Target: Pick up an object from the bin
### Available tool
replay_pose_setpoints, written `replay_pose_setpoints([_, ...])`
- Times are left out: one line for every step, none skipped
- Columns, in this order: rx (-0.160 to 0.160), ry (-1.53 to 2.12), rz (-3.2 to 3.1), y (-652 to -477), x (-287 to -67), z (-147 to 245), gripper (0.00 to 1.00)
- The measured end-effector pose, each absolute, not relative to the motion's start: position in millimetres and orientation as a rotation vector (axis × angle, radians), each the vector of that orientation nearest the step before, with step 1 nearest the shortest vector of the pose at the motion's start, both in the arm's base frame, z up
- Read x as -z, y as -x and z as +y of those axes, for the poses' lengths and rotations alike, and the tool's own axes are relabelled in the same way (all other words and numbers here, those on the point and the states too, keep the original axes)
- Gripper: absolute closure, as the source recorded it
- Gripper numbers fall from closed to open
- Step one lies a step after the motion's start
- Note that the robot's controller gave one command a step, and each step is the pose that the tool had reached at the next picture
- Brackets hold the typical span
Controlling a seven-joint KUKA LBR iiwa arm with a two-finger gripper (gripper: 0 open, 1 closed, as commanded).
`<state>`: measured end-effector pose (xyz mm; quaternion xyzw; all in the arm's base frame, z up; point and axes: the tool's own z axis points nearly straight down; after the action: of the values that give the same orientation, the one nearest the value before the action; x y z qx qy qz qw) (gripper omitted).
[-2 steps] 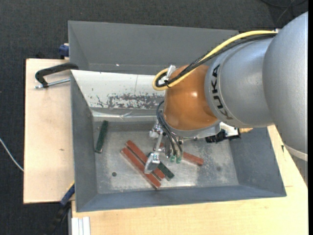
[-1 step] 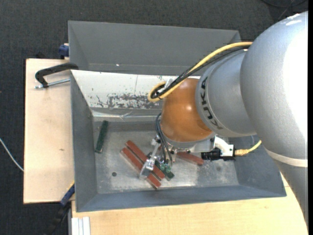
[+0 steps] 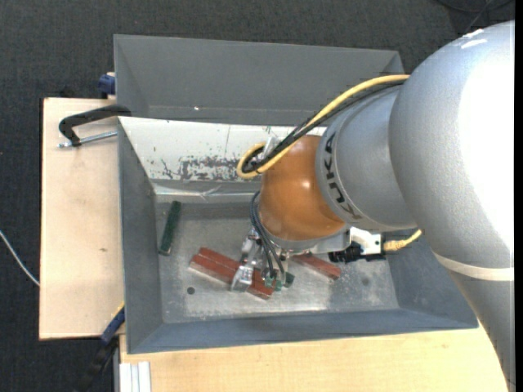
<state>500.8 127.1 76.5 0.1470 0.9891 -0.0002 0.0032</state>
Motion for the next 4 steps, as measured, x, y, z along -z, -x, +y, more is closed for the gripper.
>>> replay_pose_setpoints([0.0,-0.461,3.101,-500.8,-76.5,127.1,1.0])
replay_pose_setpoints([0.0,-0.462,3.102,-500.1,-77.9,127.0,1.0])
replay_pose_setpoints([-0.002,-0.461,3.103,-499.0,-84.3,128.0,1.0])
replay_pose_setpoints([-0.004,-0.461,3.103,-499.0,-89.4,128.6,1.0])
